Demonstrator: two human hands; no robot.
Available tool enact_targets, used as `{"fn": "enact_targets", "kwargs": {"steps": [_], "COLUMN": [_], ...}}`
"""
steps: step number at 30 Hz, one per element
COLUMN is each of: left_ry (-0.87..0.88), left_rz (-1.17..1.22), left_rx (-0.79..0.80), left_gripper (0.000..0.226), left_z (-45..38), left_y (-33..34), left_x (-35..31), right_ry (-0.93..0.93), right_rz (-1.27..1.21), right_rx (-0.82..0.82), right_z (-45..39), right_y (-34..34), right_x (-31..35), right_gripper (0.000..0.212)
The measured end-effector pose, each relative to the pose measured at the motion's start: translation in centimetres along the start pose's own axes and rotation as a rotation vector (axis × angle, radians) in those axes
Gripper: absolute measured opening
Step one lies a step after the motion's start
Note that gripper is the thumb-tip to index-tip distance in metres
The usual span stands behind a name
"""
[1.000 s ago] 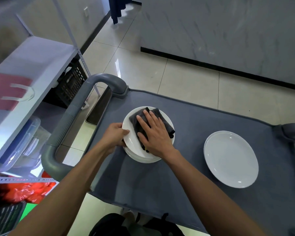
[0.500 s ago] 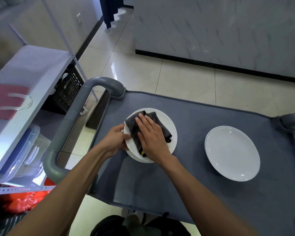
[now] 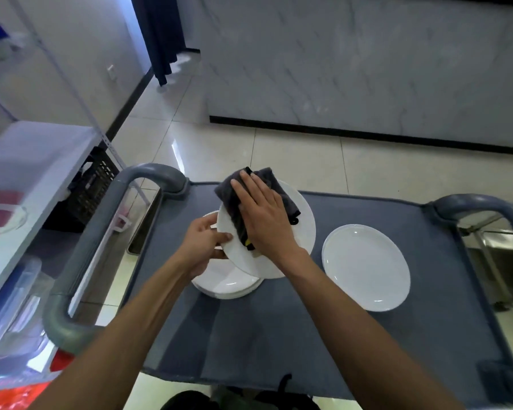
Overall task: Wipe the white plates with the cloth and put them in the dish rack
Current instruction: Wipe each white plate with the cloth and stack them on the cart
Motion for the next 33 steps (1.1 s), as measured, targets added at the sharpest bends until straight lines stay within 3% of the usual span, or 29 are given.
{"fn": "enact_targets", "kwargs": {"steps": [19,33], "left_ry": [0.151,0.224], "left_rz": [0.264,0.418], "left_rx": [-0.069,-0.137], "left_gripper": [0.043,0.037], "left_z": [1.2,2.9], "left_y": [14.6,20.6], "left_x": [-4.2,-5.5], "right_ry": [0.255,0.381], "right_rz": [0.224,0.252], "right_rx": [-0.294,-0.387], "right_z": [3.6,10.2], "right_y": [-14.5,-13.5], "right_x": [-12.0,-8.3], "right_gripper": [0.049,0.051]}}
Point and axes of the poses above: each hand's wrist, its own z-axis away from the middle knuckle, its own y-axis out of the palm, x = y × z, the point moved 2 cm from there along -z, towards the middle knuckle, and after that the axes turned 4 degrees about -y, right-handed, at the moved point
